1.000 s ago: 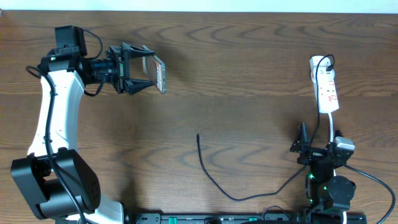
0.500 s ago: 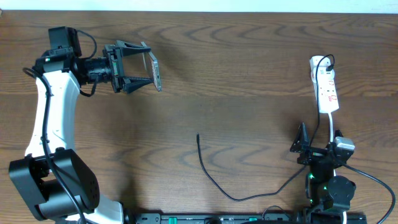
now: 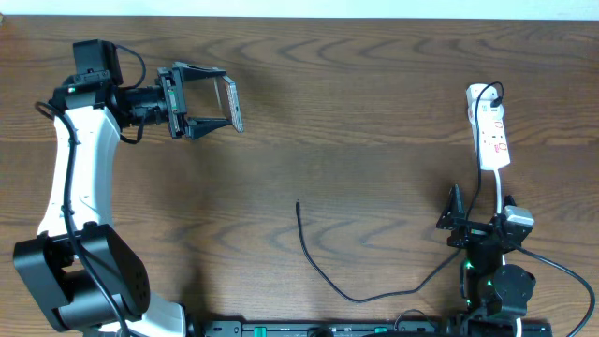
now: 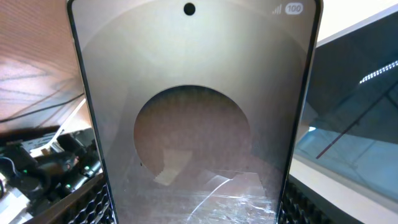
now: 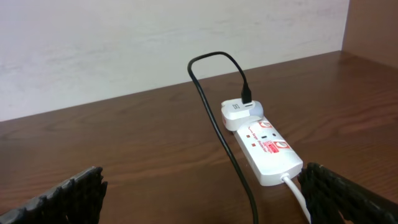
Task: Plug charger to phone and switch on socket
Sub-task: 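Lift the phone with the left gripper and hold it upright toward center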
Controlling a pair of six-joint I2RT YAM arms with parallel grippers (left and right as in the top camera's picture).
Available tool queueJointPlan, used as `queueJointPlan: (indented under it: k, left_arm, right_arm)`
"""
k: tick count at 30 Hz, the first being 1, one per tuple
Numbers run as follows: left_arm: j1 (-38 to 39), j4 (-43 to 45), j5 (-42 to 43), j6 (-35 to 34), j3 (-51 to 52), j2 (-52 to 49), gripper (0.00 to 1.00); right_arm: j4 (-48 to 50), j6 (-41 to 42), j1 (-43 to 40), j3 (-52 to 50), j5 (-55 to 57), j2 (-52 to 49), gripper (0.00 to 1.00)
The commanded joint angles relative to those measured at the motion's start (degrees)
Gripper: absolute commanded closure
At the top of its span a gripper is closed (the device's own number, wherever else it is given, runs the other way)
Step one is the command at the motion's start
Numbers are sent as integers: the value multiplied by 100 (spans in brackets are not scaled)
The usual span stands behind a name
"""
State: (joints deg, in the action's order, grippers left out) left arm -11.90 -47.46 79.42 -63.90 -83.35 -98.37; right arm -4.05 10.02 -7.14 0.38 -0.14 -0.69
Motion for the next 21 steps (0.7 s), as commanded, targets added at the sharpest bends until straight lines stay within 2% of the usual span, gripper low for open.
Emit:
queueJointPlan:
  k: [1, 12, 21]
  left_arm:
    - [-31, 175, 345, -289, -94, 151, 93]
    - [-31, 304, 175, -389, -94, 151, 93]
    - [-28, 299, -896, -302, -94, 151, 93]
  right_arm:
    - [-24, -63, 48, -7, 63, 35, 1]
    - [-24, -63, 48, -7, 63, 35, 1]
    - [-24, -63, 48, -7, 63, 35, 1]
